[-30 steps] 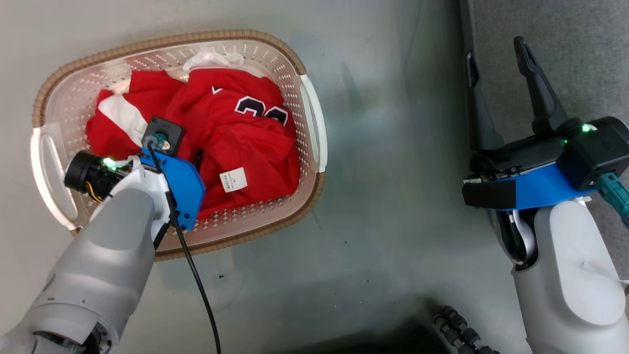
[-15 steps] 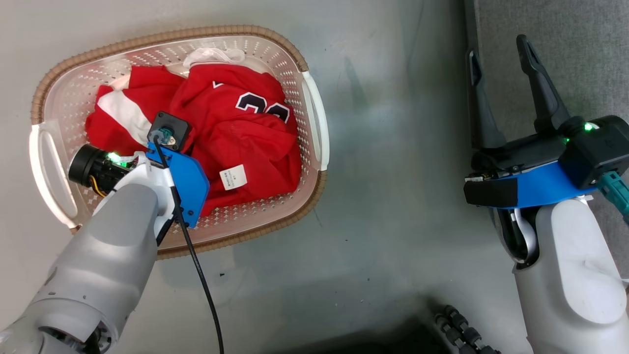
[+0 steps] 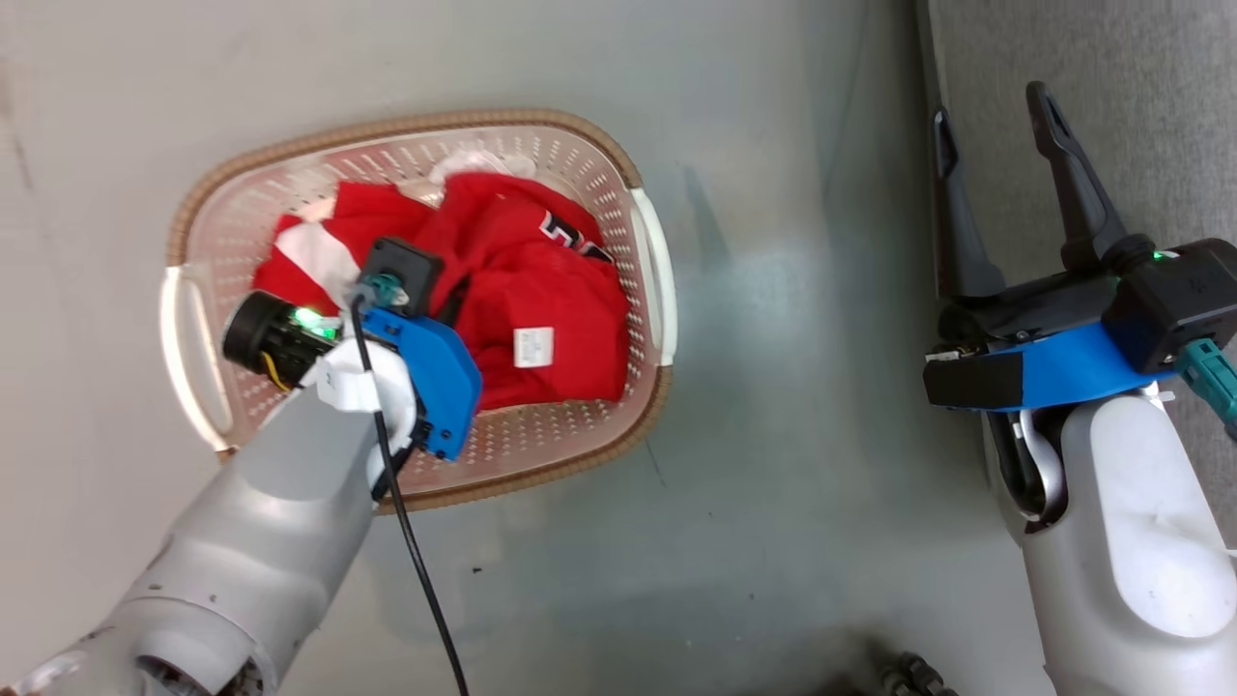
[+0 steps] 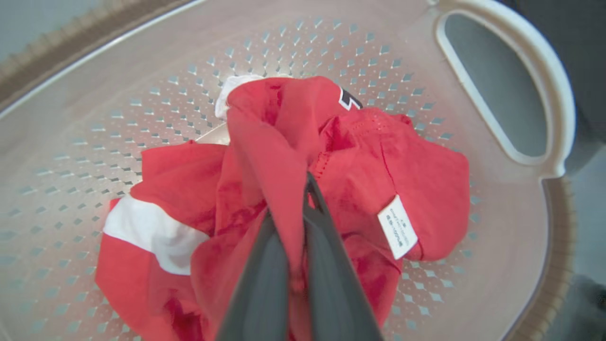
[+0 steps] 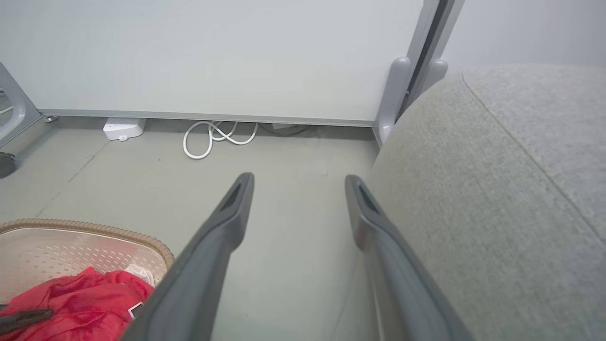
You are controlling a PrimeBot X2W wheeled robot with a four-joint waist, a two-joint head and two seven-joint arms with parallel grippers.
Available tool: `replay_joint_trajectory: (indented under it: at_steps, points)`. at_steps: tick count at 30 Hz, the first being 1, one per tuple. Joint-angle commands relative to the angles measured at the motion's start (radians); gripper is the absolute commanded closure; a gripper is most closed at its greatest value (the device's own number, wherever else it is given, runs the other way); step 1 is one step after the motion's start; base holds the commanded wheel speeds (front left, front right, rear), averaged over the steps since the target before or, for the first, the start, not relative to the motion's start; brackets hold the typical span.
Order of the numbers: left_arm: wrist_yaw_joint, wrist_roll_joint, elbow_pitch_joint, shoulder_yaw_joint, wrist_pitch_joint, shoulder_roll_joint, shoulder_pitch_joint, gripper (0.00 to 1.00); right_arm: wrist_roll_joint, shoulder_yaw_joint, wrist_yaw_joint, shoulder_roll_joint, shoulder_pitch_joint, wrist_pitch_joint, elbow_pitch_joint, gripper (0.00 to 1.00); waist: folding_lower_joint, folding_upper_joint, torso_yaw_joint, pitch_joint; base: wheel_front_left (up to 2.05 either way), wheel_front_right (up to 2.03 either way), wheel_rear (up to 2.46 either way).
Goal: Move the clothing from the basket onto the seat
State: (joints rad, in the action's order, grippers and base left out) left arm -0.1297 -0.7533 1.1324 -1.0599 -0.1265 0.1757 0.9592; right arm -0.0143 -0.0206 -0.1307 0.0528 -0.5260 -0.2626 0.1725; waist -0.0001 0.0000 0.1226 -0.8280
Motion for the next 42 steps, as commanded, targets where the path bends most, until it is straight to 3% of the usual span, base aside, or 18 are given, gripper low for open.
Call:
replay_joint_trajectory:
  at_steps: [1,18,31,42]
  points:
    - [-0.001,-0.01,-0.008,-0.015,-0.014,-0.001,-0.009,1.0,0.007,0.004,0.0,0.009,0.014,-0.004,0.002,0.0,0.0001,0.0,-0.026,0.033,0.0,0.0,0.0]
    - [-0.001,-0.125,-0.124,-0.134,-0.139,-0.001,-0.095,1.0,-0.001,0.012,0.0,0.031,0.096,-0.004,0.055,0.0,0.0001,0.0,-0.103,0.273,0.0,0.0,0.0]
    - [0.015,0.101,-0.393,0.138,-0.14,0.03,-0.194,1.0,-0.009,0.023,0.0,0.018,0.176,-0.004,0.084,0.0,0.0001,0.0,-0.119,0.442,0.0,0.0,0.0]
    - [0.008,0.248,-0.559,0.28,-0.14,-0.006,-0.225,1.0,-0.013,0.034,0.0,0.01,0.249,-0.004,0.108,0.0,0.0001,0.0,-0.132,0.563,0.0,0.0,0.0]
